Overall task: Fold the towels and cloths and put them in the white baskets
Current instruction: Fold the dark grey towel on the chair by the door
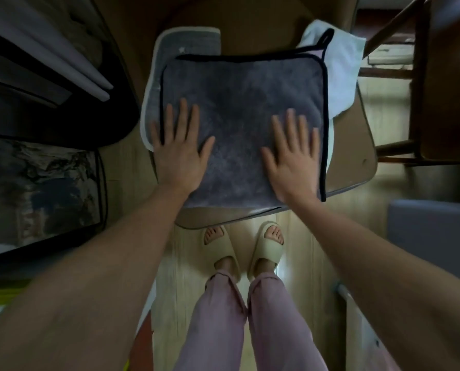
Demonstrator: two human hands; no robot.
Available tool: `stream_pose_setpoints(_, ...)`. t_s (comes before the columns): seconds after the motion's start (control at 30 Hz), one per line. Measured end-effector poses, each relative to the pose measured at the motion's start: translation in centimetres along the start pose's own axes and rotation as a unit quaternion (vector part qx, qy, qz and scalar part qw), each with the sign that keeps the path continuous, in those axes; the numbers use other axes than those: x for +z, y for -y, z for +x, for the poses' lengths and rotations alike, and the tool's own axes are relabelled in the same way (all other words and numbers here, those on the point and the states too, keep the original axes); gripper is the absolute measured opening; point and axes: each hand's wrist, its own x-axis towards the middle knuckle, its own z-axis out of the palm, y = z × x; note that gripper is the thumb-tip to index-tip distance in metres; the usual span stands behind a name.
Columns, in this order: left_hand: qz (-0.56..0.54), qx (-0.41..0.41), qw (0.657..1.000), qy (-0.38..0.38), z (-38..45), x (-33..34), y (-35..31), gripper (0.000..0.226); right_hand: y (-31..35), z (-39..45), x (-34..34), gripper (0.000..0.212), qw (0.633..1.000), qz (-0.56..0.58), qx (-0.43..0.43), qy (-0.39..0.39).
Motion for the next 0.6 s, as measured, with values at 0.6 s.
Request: stream_pose_setpoints(0.6,-0.225,0.229,0.943,0.093,-7.3,-2.7,0.8,0.03,1.0,-5.5,-2.9,0.04,0.96,0.058,-0.265,0.073)
